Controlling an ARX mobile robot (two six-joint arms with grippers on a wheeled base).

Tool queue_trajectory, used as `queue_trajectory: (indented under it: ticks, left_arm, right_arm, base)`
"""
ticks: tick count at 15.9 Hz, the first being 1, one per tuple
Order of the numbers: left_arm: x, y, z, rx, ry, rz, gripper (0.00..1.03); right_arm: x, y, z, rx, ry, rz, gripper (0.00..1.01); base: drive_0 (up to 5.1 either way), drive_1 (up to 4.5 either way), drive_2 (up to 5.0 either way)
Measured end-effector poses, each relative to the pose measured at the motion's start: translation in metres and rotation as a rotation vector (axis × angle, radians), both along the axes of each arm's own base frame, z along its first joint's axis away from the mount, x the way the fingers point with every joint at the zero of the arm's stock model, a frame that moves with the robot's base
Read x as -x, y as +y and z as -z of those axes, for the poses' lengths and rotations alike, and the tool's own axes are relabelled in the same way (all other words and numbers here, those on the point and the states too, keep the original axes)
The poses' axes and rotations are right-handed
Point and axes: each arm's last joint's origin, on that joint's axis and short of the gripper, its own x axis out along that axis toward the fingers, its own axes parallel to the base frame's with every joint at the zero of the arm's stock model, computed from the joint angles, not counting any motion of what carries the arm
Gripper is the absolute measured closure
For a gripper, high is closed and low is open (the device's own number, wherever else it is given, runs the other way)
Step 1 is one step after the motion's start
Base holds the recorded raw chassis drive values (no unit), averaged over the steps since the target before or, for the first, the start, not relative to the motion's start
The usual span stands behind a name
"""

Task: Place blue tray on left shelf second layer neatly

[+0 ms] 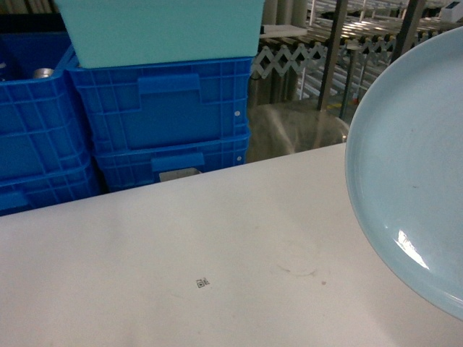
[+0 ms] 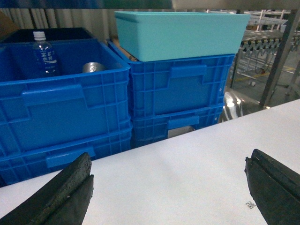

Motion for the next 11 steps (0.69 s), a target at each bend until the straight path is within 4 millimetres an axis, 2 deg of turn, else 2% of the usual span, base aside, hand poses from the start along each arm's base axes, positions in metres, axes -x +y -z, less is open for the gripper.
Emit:
queue_trajectory:
  ticks: [11]
  left_arm:
    - [0.0, 0.0, 0.0, 0.0, 0.0, 0.0, 0.05]
  right_arm:
    - [0.0, 0.0, 0.0, 0.0, 0.0, 0.0, 0.99]
  base:
    - [-1.5, -1.54, -1.5]
